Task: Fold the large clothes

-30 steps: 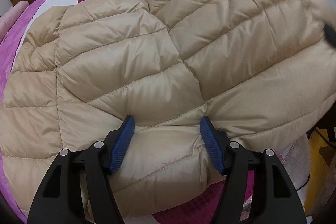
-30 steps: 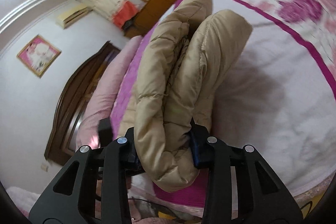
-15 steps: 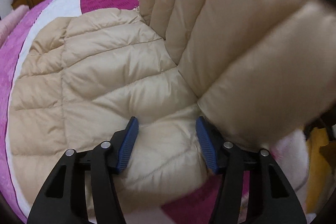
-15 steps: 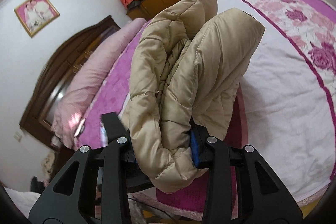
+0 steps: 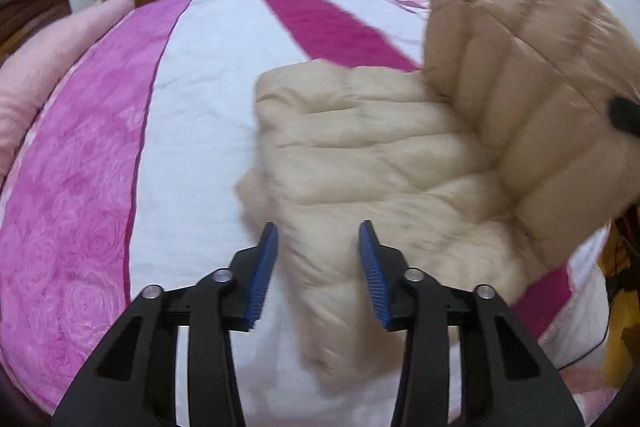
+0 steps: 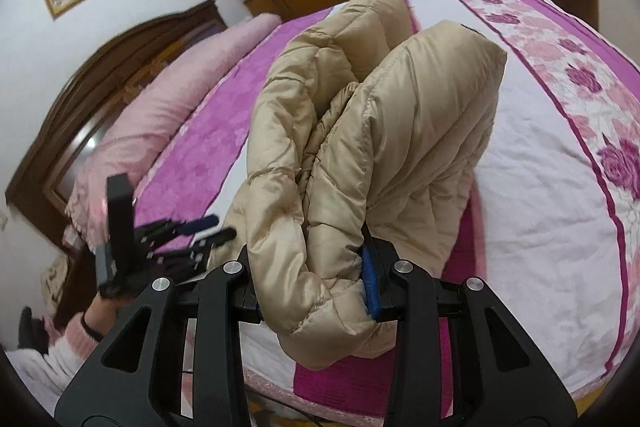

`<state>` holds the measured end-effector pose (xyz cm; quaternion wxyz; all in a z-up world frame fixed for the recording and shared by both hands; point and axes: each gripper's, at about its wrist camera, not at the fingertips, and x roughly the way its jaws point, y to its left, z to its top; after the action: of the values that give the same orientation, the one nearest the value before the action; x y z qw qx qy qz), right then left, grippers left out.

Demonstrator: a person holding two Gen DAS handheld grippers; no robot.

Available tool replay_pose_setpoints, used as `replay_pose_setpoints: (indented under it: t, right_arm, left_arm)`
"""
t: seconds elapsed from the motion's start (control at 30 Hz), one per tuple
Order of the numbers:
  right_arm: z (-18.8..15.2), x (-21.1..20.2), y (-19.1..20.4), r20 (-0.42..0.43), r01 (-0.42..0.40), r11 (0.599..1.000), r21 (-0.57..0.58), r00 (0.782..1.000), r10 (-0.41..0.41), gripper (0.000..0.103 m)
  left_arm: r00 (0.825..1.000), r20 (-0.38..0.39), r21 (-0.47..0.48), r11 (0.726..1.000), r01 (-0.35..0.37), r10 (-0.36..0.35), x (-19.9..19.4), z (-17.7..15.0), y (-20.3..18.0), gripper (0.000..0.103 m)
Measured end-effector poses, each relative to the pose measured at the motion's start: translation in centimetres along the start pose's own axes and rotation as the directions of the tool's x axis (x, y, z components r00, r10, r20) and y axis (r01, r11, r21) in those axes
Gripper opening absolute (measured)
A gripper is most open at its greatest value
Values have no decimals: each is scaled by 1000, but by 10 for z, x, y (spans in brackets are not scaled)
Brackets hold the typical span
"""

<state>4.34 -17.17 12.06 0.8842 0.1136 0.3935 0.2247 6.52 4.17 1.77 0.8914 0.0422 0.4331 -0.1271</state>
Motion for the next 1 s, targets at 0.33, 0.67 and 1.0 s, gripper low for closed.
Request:
replay_pose_setpoints:
  t: [0.33,0.67,1.0]
  right_arm:
    - [6,89,45,-201,-72,996,-45,978,62,36]
    - [-13,167,66,-353,-126,990,-60,931,97,39]
    - [-28,185,77,-335,-112,988,-109,940,69,47]
  left_arm:
    - [992,-72,-94,991,97,-104,22,9,22,27]
    - [995,-96,-127,992,-3,-10,5,4,59,27]
    - [994,-111,-224,974,-22,-4,-1,-8,86,31]
